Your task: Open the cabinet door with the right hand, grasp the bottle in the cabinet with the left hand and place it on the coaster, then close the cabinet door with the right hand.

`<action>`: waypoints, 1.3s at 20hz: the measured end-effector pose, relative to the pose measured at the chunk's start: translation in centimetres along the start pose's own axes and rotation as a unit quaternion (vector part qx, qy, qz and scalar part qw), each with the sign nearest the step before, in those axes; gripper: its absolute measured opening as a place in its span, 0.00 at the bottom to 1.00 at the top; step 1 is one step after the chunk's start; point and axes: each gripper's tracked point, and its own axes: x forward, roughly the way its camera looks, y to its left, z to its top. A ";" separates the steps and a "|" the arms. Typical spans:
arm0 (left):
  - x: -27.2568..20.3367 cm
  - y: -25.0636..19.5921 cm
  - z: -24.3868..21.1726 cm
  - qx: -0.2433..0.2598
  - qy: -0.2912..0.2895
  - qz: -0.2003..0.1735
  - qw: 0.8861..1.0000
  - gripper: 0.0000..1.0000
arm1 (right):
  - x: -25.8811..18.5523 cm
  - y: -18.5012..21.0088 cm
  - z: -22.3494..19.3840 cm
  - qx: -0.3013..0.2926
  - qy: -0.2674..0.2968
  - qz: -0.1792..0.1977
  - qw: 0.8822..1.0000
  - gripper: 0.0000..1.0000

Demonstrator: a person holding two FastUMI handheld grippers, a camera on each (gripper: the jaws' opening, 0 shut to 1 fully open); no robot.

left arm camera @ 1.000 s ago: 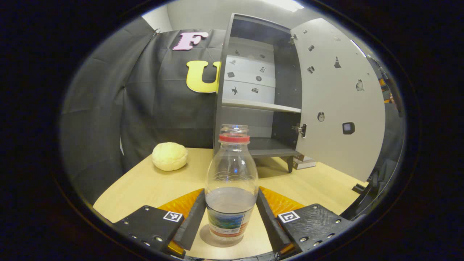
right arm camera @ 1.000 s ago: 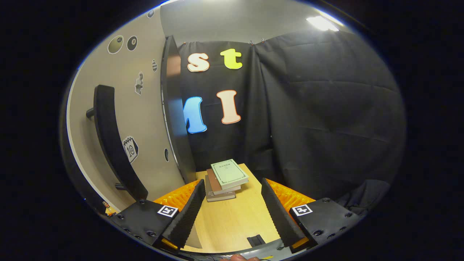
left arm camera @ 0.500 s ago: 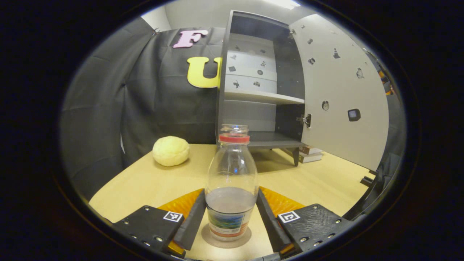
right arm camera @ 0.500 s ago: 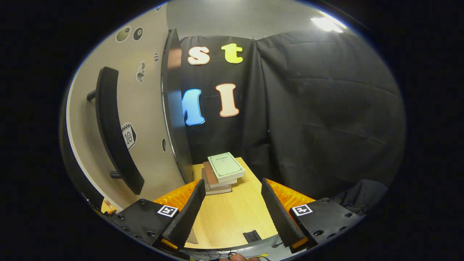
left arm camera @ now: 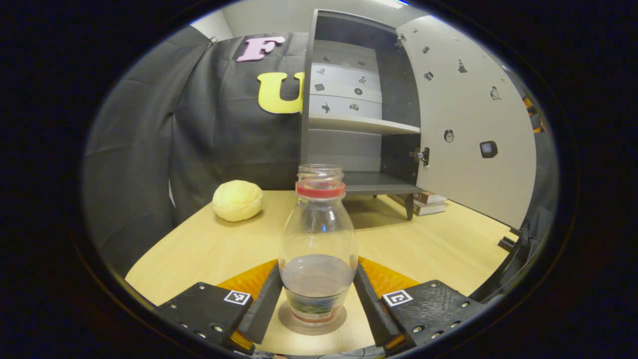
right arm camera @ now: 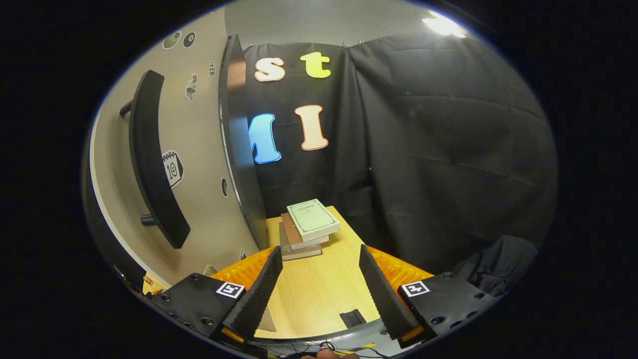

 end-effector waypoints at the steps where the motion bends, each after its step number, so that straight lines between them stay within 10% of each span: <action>1: -0.2 -0.2 0.5 0.001 -0.004 -0.004 1.000 0.79 | 0.1 -0.1 -0.1 0.000 -0.001 0.000 1.000 0.98; 26: -4.9 0.4 11.1 0.023 -0.052 0.019 0.998 0.87 | 0.5 -1.4 -0.5 0.012 -0.023 0.002 1.000 0.93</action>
